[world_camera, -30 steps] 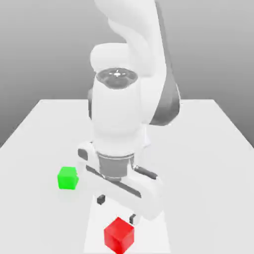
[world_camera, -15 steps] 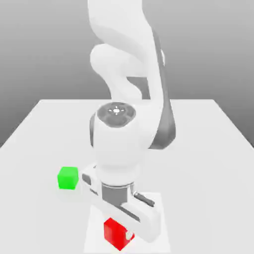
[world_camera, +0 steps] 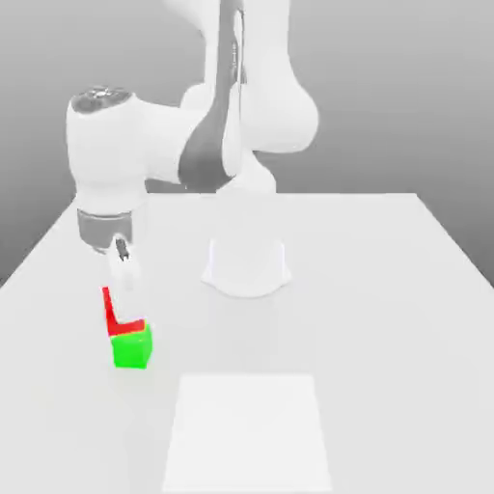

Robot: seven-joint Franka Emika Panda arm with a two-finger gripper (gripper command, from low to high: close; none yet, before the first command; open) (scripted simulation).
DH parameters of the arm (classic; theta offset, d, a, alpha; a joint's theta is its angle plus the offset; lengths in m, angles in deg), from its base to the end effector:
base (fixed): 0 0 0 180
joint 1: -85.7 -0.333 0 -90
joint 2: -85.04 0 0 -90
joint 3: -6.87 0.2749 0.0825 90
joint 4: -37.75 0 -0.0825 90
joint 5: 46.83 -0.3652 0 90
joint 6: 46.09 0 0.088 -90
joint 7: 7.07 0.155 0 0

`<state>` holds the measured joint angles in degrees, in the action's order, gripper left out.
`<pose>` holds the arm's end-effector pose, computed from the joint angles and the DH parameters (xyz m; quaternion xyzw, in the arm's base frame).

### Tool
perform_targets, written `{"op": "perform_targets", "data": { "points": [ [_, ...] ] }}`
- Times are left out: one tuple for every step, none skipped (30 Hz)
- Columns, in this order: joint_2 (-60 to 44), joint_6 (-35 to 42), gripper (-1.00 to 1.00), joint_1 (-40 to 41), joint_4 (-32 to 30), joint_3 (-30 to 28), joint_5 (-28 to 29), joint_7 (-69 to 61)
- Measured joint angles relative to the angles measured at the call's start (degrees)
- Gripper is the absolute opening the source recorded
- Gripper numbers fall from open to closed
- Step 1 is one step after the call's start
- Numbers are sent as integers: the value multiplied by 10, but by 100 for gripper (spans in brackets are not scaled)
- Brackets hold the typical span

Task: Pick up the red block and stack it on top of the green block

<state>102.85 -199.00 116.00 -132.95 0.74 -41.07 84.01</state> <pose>0.2636 -0.1852 0.1771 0.4841 -0.8750 0.0031 0.0058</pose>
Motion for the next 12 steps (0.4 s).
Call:
{"op": "perform_targets", "data": {
  "points": [
    [1,-9,-100,5,-10,-6,-2,0],
    [-9,-24,-100,7,-14,-10,-4,-1],
    [-25,-41,-100,8,-16,-11,-7,-2],
    [-43,-60,-100,7,-17,-13,-9,-4],
    [-62,-79,-100,5,-16,-15,-12,-6],
    [-82,-99,-100,3,-16,-17,-16,-8],
    [-103,-119,-100,0,-15,-18,-21,-11],
    [-123,-139,-100,-3,-15,-19,-26,-14],
    [-144,-159,-100,-2,-14,-16,-35,-20],
    [-156,-170,100,-5,-13,-16,-42,-25],
    [-156,-170,100,-5,-13,-16,-42,-25],
    [-156,-170,100,-5,-13,-16,-42,-25]
  ]
}}
